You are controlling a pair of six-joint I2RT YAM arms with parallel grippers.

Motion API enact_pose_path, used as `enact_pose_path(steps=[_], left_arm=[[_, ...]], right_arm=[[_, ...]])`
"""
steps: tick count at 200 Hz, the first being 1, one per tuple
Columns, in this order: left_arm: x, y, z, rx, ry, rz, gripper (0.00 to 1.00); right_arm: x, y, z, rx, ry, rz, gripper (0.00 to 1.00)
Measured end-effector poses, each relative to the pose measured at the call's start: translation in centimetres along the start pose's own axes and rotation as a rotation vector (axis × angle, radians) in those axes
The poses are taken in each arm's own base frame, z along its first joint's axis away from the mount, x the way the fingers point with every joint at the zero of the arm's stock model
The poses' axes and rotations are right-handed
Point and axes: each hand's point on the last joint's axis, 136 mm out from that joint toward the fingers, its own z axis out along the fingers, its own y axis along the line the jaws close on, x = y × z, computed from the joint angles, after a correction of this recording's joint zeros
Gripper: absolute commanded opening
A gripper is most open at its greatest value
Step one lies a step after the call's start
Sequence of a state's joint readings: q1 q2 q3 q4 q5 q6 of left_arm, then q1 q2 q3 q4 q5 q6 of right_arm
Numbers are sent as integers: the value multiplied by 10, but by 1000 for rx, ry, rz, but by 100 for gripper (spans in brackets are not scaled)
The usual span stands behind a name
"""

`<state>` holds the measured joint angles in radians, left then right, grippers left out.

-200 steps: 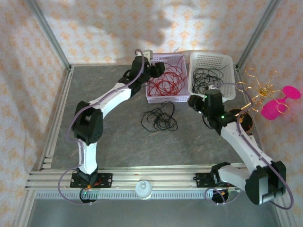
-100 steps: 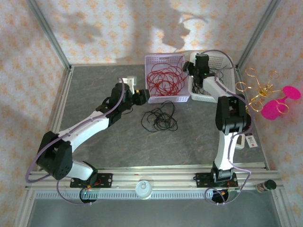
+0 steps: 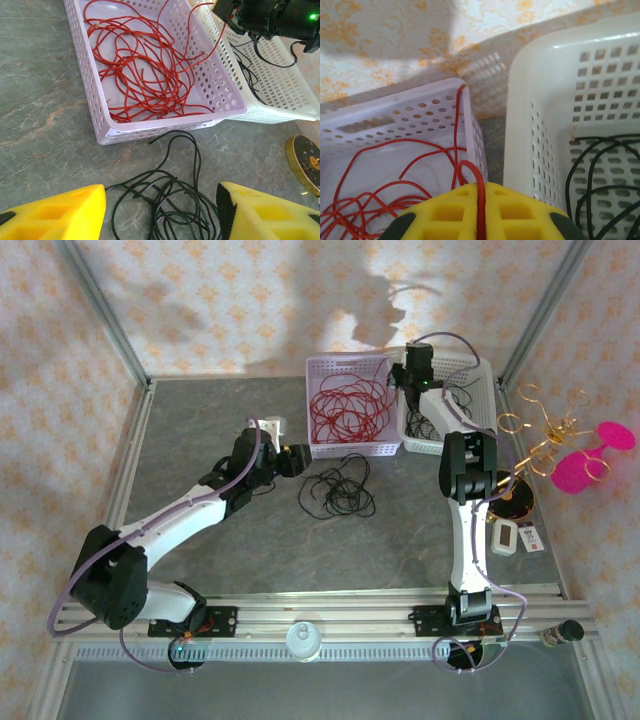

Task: Untangle the cables

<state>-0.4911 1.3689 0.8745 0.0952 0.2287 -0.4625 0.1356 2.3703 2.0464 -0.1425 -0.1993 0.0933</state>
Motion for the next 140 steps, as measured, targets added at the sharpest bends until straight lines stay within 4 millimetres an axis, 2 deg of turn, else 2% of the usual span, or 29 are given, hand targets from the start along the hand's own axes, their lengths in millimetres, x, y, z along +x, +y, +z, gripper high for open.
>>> enact_pose_path(steps=[33, 58, 84, 113, 140], left_arm=[[9, 5, 8, -13, 29, -2, 60], [13, 7, 12, -16, 42, -3, 60], [12, 6, 12, -13, 37, -3, 60], [12, 6, 12, -13, 37, -2, 60], [12, 6, 11, -13, 36, -2, 60]], right_arm=[[4, 7, 0, -22, 15, -33, 0], [13, 23, -1, -65, 42, -53, 0], [26, 54, -3, -142, 73, -66, 0], [44, 100, -8, -219, 101, -95, 0], [75, 138, -6, -277, 144, -127, 0]])
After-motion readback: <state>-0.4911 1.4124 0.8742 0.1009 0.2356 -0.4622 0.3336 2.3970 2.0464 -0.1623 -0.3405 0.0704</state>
